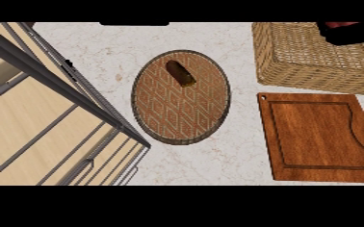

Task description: Pick the bell pepper from the cutting board and place it in the basket

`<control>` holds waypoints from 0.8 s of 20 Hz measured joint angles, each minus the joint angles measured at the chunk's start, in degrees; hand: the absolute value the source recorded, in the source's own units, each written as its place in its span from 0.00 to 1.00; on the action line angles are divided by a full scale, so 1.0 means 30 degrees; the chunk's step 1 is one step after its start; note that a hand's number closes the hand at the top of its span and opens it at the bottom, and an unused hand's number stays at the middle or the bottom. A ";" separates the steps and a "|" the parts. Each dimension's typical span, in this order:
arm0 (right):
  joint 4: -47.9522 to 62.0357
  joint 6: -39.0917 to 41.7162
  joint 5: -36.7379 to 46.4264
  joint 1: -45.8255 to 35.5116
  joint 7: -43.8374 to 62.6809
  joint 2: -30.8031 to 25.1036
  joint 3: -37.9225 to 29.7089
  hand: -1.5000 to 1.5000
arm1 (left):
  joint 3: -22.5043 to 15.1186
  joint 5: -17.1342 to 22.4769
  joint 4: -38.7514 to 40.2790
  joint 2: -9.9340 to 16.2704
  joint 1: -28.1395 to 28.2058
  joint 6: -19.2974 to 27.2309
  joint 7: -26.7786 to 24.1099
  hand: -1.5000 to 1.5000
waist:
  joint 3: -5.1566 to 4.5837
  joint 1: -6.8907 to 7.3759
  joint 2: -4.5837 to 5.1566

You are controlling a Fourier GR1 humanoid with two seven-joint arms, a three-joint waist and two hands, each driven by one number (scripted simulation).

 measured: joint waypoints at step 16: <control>0.7929 -0.3697 -0.1219 -0.2125 -0.4121 -0.1251 -0.1804 0.00 | 0.0452 0.0402 0.0299 0.0384 -0.0353 -0.0639 0.0460 0.50 | -0.0050 0.0037 0.0044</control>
